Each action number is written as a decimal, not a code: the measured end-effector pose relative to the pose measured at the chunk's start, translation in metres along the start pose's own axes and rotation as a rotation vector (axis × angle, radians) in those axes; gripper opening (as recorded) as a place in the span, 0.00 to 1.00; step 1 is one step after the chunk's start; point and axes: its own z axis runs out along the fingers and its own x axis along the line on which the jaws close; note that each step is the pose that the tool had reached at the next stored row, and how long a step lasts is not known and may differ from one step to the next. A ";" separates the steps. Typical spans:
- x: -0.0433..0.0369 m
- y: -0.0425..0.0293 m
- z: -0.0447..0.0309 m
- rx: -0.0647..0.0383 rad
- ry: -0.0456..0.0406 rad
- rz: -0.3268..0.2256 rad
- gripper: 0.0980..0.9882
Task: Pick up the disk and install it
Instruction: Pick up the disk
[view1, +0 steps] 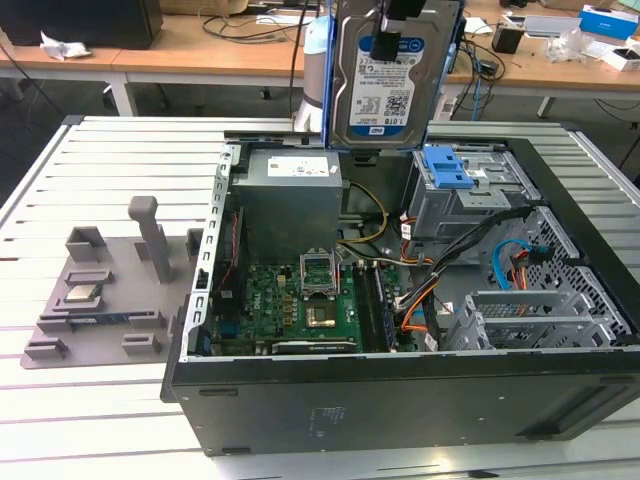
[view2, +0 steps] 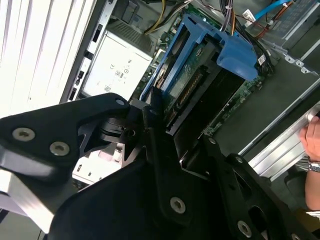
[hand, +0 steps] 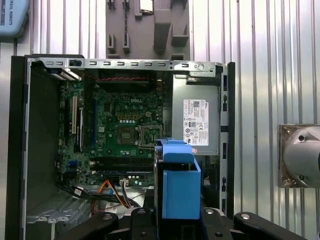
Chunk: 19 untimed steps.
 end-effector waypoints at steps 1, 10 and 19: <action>0.0019 0.0000 0.0002 0.000 0.0000 0.000 0.29; 0.0217 -0.0001 0.0012 0.000 0.0000 0.000 0.29; 0.0406 -0.0002 0.0019 0.000 0.0001 0.000 0.29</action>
